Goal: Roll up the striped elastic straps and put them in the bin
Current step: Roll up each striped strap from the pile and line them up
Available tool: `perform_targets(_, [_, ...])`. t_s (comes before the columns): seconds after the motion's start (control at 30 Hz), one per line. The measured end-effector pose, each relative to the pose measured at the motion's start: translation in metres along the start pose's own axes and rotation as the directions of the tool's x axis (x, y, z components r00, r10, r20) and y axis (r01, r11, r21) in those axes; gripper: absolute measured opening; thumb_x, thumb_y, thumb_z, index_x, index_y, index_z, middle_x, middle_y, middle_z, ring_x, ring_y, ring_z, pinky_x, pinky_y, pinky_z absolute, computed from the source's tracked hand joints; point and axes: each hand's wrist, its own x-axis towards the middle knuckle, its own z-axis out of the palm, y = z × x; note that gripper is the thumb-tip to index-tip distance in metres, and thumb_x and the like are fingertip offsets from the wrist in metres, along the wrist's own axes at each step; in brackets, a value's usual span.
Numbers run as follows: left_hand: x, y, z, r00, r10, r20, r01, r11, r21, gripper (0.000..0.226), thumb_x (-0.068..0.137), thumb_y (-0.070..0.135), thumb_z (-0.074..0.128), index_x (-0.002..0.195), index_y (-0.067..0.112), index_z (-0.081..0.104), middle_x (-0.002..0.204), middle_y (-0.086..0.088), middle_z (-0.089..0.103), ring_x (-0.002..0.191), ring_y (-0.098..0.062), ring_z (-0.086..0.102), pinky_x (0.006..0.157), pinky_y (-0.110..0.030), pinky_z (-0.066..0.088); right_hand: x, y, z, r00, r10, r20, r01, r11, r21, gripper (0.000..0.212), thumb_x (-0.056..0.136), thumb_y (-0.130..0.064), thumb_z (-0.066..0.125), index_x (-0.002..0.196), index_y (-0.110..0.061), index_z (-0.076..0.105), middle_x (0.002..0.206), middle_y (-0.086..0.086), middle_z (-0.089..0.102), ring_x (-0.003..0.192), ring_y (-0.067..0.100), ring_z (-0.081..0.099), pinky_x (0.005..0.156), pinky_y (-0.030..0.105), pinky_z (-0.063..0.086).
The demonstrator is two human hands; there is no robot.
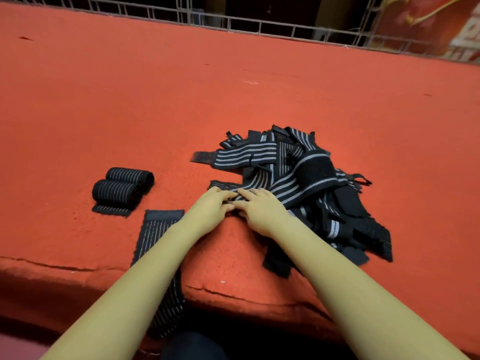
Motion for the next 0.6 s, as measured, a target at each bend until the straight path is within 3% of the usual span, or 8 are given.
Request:
perform_targets(0.1, [-0.006, 0.004, -0.007, 1.0, 0.016, -0.003, -0.016, 1.0, -0.005, 0.035, 0.093, 0.017, 0.06, 0.128, 0.016, 0.06, 0.115, -0.01, 0.059, 0.105, -0.025, 0.057, 0.09, -0.026, 0.036, -0.006, 0.006, -0.006, 0.998, -0.06, -0.036, 0.067, 0.961, 0.27, 0.049, 0.096, -0.027, 0.052, 0.144, -0.022, 0.044, 0.153, 0.008, 0.035, 0.14, 0.025, 0.032, 0.116, 0.032, 0.02])
perform_targets(0.17, [-0.009, 0.008, -0.016, 0.999, 0.021, -0.027, -0.019, 0.999, 0.047, 0.028, 0.091, 0.017, 0.061, 0.119, 0.014, 0.064, 0.11, -0.01, 0.062, 0.102, -0.026, 0.059, 0.085, -0.028, 0.037, -0.018, 0.007, -0.016, 0.99, -0.052, -0.127, 0.115, 0.824, 0.554, 0.043, 0.091, -0.019, 0.061, 0.132, -0.011, 0.056, 0.138, 0.009, 0.053, 0.129, 0.02, 0.046, 0.109, 0.026, 0.029])
perform_targets(0.23, [-0.009, 0.018, -0.026, 0.995, 0.02, -0.103, -0.013, 0.998, 0.065, 0.023, 0.091, 0.015, 0.06, 0.113, 0.012, 0.066, 0.109, -0.011, 0.065, 0.099, -0.026, 0.06, 0.084, -0.028, 0.038, -0.033, 0.012, -0.029, 0.98, 0.005, -0.198, 0.143, 0.675, 0.724, 0.029, 0.09, -0.014, 0.062, 0.119, -0.011, 0.065, 0.123, 0.003, 0.062, 0.115, 0.01, 0.055, 0.101, 0.021, 0.037])
perform_targets(0.37, [-0.004, 0.063, -0.04, 0.963, 0.088, -0.256, -0.088, 0.996, 0.014, 0.018, 0.092, 0.012, 0.057, 0.107, 0.012, 0.067, 0.102, -0.005, 0.068, 0.084, -0.016, 0.057, 0.077, -0.022, 0.036, -0.061, 0.035, -0.05, 0.956, 0.097, -0.278, 0.194, 0.503, 0.842, 0.017, 0.091, -0.008, 0.058, 0.101, -0.016, 0.07, 0.103, -0.001, 0.071, 0.1, 0.011, 0.064, 0.093, 0.026, 0.048])
perform_targets(0.47, [0.001, 0.111, -0.035, 0.93, 0.221, -0.294, -0.235, 0.972, -0.014, 0.017, 0.093, 0.014, 0.055, 0.106, 0.015, 0.065, 0.096, 0.0, 0.064, 0.081, -0.013, 0.055, 0.076, -0.021, 0.036, -0.088, 0.072, -0.06, 0.913, 0.248, -0.325, 0.207, 0.407, 0.89, 0.02, 0.092, -0.001, 0.055, 0.091, -0.016, 0.067, 0.087, -0.001, 0.071, 0.083, 0.009, 0.066, 0.075, 0.023, 0.051])
perform_targets(0.6, [0.01, 0.166, 0.002, 0.906, 0.383, -0.18, -0.383, 0.923, 0.036, 0.017, 0.095, 0.017, 0.053, 0.11, 0.015, 0.061, 0.095, 0.004, 0.053, 0.086, -0.014, 0.052, 0.083, -0.029, 0.042, -0.124, 0.139, -0.041, 0.826, 0.466, -0.319, 0.034, 0.523, 0.852, 0.023, 0.09, -0.001, 0.056, 0.083, -0.021, 0.066, 0.08, -0.006, 0.067, 0.068, -0.006, 0.056, 0.07, 0.022, 0.044])
